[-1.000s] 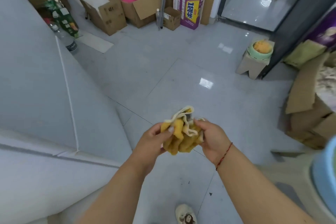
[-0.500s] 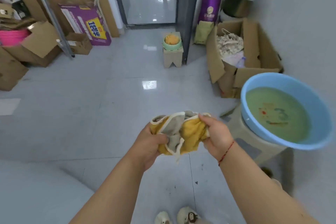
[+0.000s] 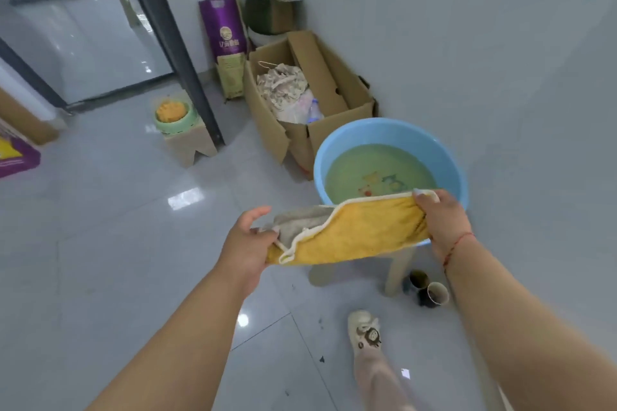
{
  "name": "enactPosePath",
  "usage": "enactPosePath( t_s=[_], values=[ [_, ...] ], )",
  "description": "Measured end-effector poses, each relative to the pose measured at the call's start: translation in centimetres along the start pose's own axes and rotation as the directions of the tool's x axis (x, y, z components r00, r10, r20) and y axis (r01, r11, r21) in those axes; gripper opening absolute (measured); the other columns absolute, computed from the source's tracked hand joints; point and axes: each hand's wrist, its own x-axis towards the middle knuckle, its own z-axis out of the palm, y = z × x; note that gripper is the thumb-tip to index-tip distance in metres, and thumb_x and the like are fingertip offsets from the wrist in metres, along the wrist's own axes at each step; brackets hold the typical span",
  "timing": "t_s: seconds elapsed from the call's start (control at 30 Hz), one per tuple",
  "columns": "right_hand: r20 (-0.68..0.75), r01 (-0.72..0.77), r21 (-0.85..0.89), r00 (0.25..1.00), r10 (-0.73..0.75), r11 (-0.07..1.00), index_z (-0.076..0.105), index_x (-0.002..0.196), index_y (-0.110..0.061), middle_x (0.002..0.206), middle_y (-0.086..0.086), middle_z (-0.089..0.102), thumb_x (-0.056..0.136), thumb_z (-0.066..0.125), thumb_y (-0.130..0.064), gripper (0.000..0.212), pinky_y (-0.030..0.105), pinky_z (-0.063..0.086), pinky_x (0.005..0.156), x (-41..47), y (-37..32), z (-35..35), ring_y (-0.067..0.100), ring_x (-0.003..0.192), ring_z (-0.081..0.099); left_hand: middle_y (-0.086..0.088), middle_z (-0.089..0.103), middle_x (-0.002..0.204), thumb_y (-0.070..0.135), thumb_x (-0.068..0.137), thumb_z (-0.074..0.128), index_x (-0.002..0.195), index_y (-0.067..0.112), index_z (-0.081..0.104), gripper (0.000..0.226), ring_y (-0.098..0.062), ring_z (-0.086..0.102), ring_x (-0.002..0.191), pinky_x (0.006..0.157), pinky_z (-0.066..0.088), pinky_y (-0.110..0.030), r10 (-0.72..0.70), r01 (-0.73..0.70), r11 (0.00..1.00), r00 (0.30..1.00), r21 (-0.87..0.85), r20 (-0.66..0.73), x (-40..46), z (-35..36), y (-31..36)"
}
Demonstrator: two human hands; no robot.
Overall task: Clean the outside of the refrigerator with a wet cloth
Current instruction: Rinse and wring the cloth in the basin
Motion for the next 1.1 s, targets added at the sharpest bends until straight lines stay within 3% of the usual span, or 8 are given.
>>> enactPosePath(
  t_s=[0.2,0.33,0.53,0.7,0.8,0.93,1.03,1.1],
  values=[
    [-0.155,-0.022,-0.101,0.988,0.007,0.995,0.051,0.113,-0.017,0.110,0.000,0.051,0.092,0.057,-0.023,0.023,0.029,0.038,0.080,11.1,1.1,-2.9,0.020,0.096,0.048,-0.001,0.068,0.097,0.001,0.066,0.075,0.100,0.021,0.066,0.040,-0.021,0.066,0.089,0.075,0.053,-0.030,0.169,-0.187,0.934,0.982,0.304,0.083,8.6,10.8,3.5],
    [-0.074,-0.037,-0.538,0.997,-0.004,0.842,0.047,0.124,-0.014,0.122,0.011,0.052,0.090,0.060,-0.022,0.037,0.033,0.040,0.090,17.7,3.6,-3.5,0.029,0.108,0.050,-0.015,0.051,0.124,0.006,0.089,0.050,0.121,0.011,0.062,0.035,-0.033,0.058,0.105,0.087,0.044,-0.032,0.336,-0.228,0.465,0.939,0.855,0.068,14.8,16.4,2.4],
    [0.382,0.341,-0.901,0.917,0.117,0.269,0.013,0.150,-0.032,0.157,0.005,0.010,0.093,0.050,-0.040,0.069,0.043,0.020,0.114,23.7,8.6,-0.7,0.027,0.143,0.011,-0.009,0.013,0.159,0.021,0.092,0.050,0.148,0.026,0.031,0.060,-0.032,0.014,0.145,0.116,0.023,-0.039,-0.013,-0.382,-0.066,0.924,0.922,0.382,21.1,22.2,-2.5],
    [0.502,0.505,-0.861,0.830,0.243,0.055,-0.011,0.147,-0.045,0.159,0.001,-0.018,0.094,0.036,-0.056,0.071,0.064,-0.015,0.107,27.7,11.6,2.0,0.029,0.144,-0.020,-0.003,-0.022,0.162,0.044,0.094,0.047,0.153,0.040,-0.007,0.080,-0.038,-0.019,0.147,0.119,-0.004,-0.054,-0.300,-0.400,-0.294,0.901,0.868,0.313,25.6,24.3,-5.5],
    [0.503,0.492,-0.863,0.817,0.282,0.112,-0.001,0.148,-0.045,0.159,0.000,-0.009,0.095,0.040,-0.051,0.067,0.059,0.001,0.112,29.5,12.4,2.8,0.031,0.145,-0.010,-0.002,-0.020,0.162,0.054,0.093,0.044,0.152,0.040,-0.012,0.083,-0.035,-0.016,0.148,0.119,0.003,-0.054,-0.356,-0.337,-0.252,0.904,0.907,0.237,27.9,24.7,-6.6],
    [0.370,0.234,-0.880,0.884,0.286,0.413,0.029,0.138,-0.048,0.152,0.004,0.012,0.093,0.045,-0.018,0.057,0.044,0.024,0.114,30.5,12.2,4.8,0.036,0.140,0.012,-0.005,0.015,0.162,0.048,0.096,0.042,0.154,0.030,0.016,0.066,-0.030,0.009,0.149,0.121,0.007,-0.046,-0.353,-0.234,0.041,0.906,0.971,0.233,29.6,25.3,-6.5],
    [0.302,-0.177,-0.646,0.834,0.462,0.742,0.042,0.139,-0.030,0.138,0.013,0.045,0.093,0.040,-0.005,0.051,0.037,0.041,0.104,30.0,9.8,7.3,0.030,0.124,0.047,0.000,0.054,0.140,0.047,0.089,0.054,0.134,0.030,0.053,0.048,-0.026,0.048,0.128,0.111,0.033,-0.040,-0.368,0.098,0.564,0.919,0.820,0.143,29.9,25.6,-6.2],
    [0.318,-0.324,-0.417,0.823,0.471,0.849,0.057,0.116,-0.031,0.106,0.009,0.063,0.086,0.041,0.005,0.049,0.030,0.054,0.080,28.4,7.7,8.1,0.022,0.090,0.062,0.004,0.064,0.125,0.043,0.091,0.059,0.124,0.034,0.058,0.035,-0.020,0.058,0.113,0.095,0.044,-0.038,-0.473,0.395,0.829,0.873,0.396,0.121,29.4,25.5,-5.4]
  ],
)
